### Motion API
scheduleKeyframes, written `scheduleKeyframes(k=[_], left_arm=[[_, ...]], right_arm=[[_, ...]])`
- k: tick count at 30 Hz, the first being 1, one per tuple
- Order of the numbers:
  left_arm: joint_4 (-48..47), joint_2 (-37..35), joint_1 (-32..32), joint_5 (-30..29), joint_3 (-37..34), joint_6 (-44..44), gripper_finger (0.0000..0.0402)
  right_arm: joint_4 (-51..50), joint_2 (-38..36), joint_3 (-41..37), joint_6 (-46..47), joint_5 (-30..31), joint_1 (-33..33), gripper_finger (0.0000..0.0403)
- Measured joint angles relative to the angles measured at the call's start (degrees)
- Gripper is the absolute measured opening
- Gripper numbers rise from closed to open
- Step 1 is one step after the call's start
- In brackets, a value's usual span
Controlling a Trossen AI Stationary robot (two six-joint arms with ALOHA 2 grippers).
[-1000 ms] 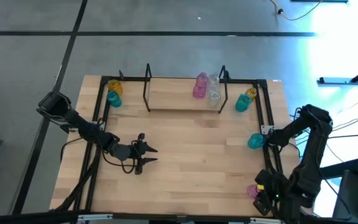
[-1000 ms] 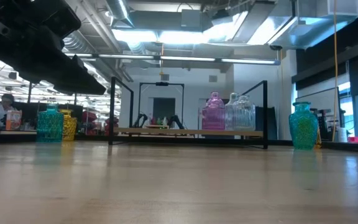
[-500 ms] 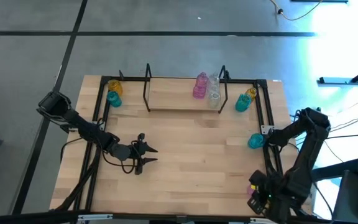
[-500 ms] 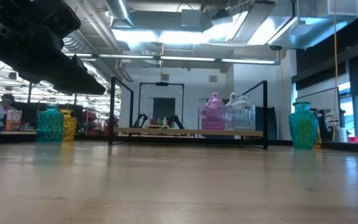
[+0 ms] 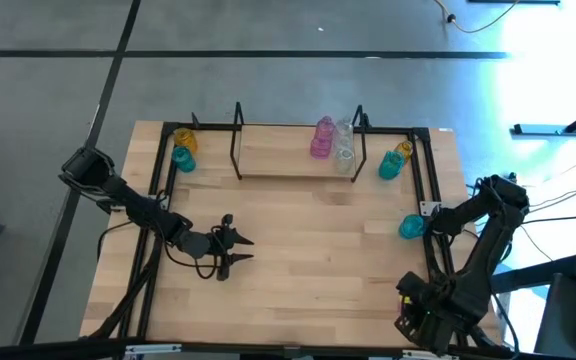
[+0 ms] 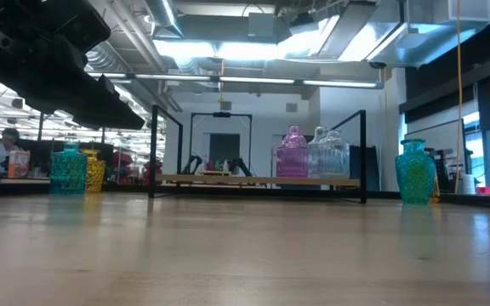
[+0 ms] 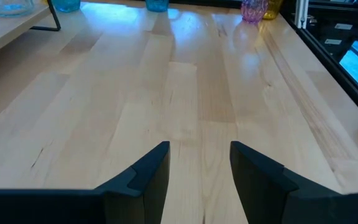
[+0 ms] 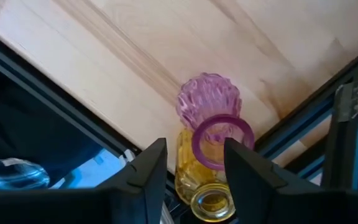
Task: Sort vases onto shelf
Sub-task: Put the pink vase on the shelf aligned with the other pink vases
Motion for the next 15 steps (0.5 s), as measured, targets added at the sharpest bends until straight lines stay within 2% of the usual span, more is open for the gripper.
scheduleKeyframes(k=[15], left_arm=[[0.0,0.0,0.0,0.0,0.0,0.0,0.0162]], right_arm=[[4.8,0.3,-4.6,-0.2,-2.9,0.0,0.0144]])
